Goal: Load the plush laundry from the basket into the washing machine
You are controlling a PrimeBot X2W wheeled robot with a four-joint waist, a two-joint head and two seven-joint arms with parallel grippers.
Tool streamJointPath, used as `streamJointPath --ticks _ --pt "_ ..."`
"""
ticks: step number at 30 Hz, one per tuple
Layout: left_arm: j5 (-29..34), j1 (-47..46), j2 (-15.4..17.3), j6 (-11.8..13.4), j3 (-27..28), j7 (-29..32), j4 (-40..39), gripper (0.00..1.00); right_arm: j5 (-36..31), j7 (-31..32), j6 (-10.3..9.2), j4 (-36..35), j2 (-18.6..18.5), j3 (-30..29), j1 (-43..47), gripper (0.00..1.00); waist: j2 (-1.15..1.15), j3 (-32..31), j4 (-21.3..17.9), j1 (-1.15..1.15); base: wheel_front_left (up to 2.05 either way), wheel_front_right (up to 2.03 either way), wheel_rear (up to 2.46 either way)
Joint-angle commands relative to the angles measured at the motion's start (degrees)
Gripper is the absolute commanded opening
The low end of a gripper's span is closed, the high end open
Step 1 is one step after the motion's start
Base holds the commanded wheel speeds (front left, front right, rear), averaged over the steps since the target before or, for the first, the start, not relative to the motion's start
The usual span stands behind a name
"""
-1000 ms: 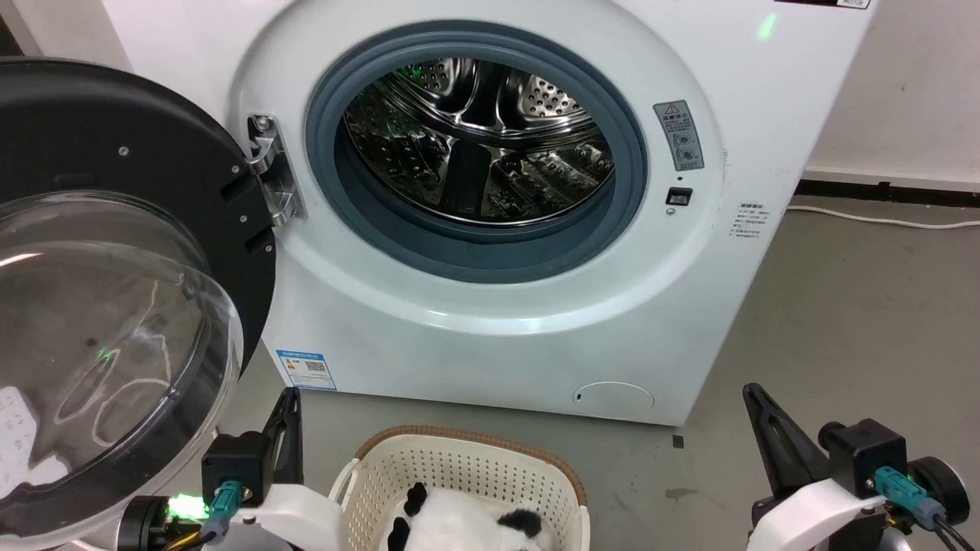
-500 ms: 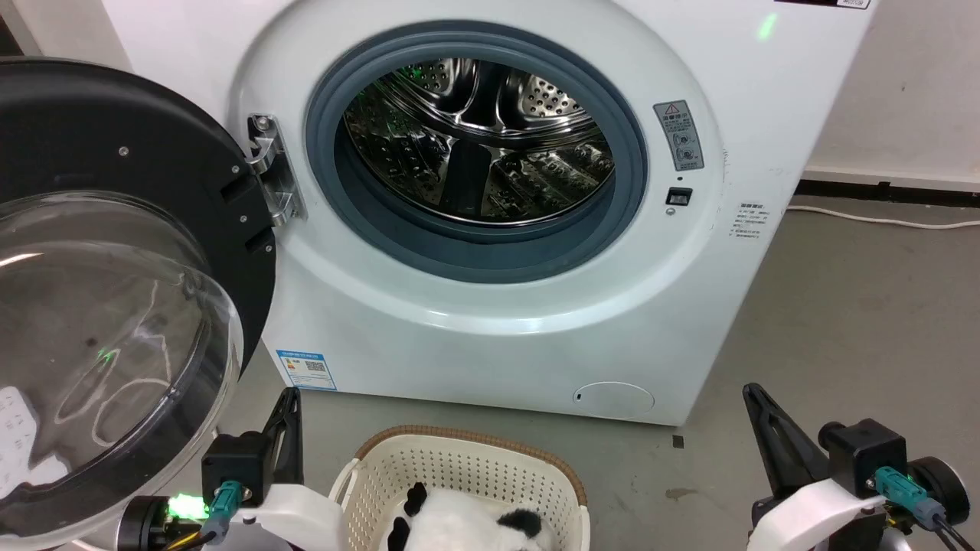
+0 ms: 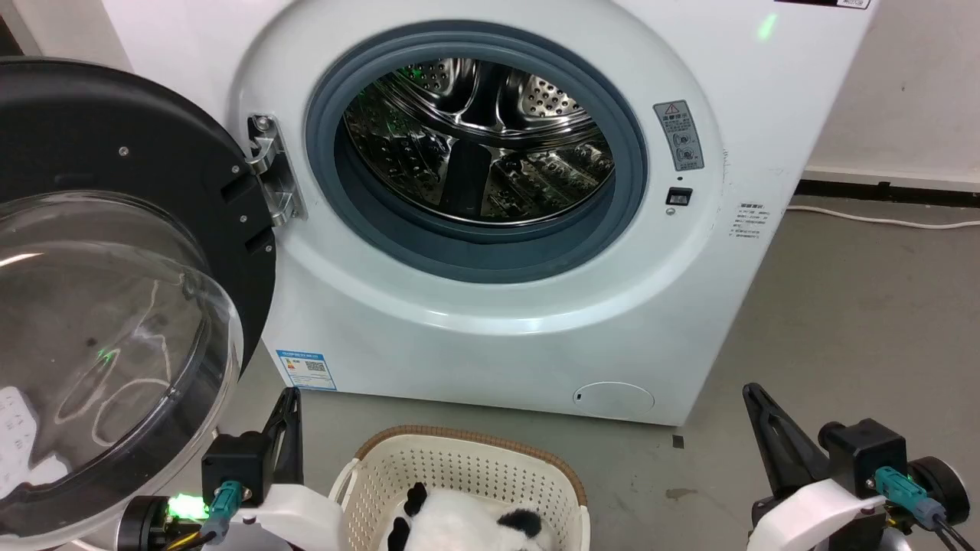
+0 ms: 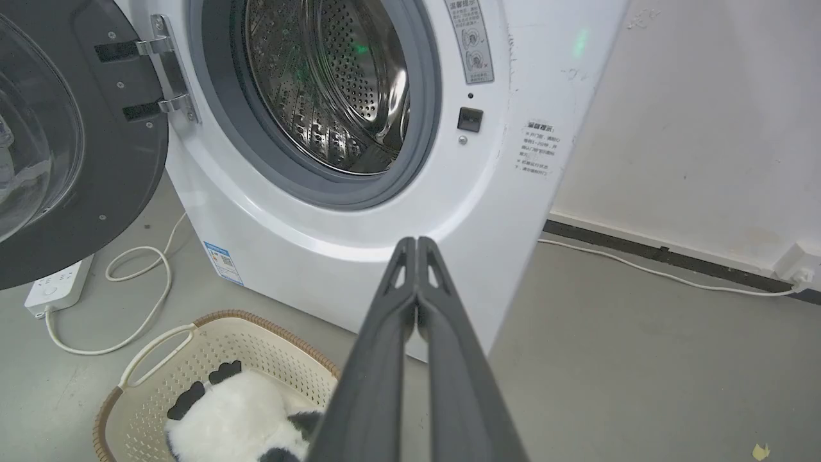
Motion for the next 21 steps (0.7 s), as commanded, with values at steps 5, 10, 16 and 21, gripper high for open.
streamJointPath --ticks 5,10,16,21 --pt "0.1 -0.9 0.0 -0.2 0.0 0.0 -0.2 0.00 -0.4 0.0 -0.05 -0.2 0.2 -0.1 -0.7 0.00 0.00 0.0 0.0 0.00 0.00 0.00 0.00" --pt "0.1 -0.9 0.0 -0.2 0.0 0.0 -0.2 0.00 -0.4 0.0 -0.05 -0.2 0.2 -0.1 -0.7 0.00 0.00 0.0 0.0 0.00 0.00 0.00 0.00" --pt "0.1 -0.9 0.0 -0.2 0.0 0.0 -0.2 0.00 -0.4 0.0 -0.05 -0.2 0.2 -0.1 -0.7 0.00 0.00 0.0 0.0 0.00 0.00 0.00 0.00" --pt "0.1 -0.9 0.0 -0.2 0.0 0.0 -0.2 0.00 -0.4 0.0 -0.05 -0.2 0.2 -0.1 -0.7 0.00 0.00 0.0 0.0 0.00 0.00 0.00 0.00"
